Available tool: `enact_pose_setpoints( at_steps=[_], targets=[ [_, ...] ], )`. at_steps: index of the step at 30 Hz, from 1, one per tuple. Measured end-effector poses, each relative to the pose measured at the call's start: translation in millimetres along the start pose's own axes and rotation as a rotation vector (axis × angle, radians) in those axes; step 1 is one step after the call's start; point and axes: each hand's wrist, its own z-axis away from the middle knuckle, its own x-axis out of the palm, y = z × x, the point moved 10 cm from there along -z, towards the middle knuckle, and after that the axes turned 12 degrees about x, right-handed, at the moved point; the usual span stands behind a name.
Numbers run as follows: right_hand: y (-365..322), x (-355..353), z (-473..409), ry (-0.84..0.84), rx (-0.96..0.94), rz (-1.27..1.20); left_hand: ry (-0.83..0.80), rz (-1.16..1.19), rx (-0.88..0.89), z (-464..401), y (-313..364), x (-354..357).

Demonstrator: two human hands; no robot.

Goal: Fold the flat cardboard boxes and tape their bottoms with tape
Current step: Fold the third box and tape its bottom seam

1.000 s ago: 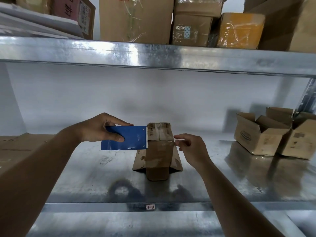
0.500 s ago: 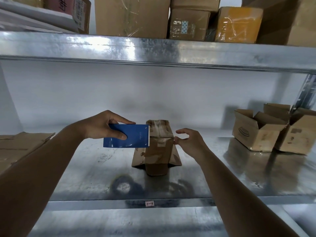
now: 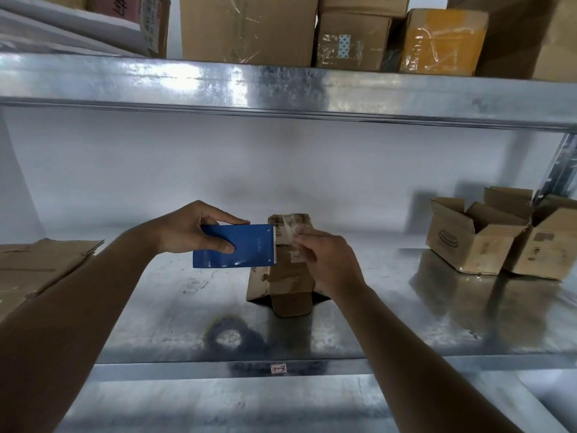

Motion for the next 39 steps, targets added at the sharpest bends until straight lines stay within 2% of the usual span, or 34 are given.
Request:
enact_pose_setpoints(
  at_steps=[8,14,19,29,33,39],
  targets=[
    [16,27,21,-0.139,0.143,0.155,-0.028,0.0,-0.018,10,-11,6],
    [24,15,17,-0.043,0.156,0.107,0.007,-0.07,-0.049,32,-29,-24],
    [-2,10,12,0.047,0.143,0.11,0.038,-0.062,-0.036,35,-41,-24],
    [-21,34,-6,0.0,0.227,0.48,0.102,-0.137,-0.001,29,-49,-19],
    [-28,36,-3,0.009,0.223,0.447,0.082,-0.175,0.031,24,-46,-10],
    [-31,49,-5,-0.088,0.252,0.411,0.072,-0.228,0.074,18,-44,-3]
  ],
)
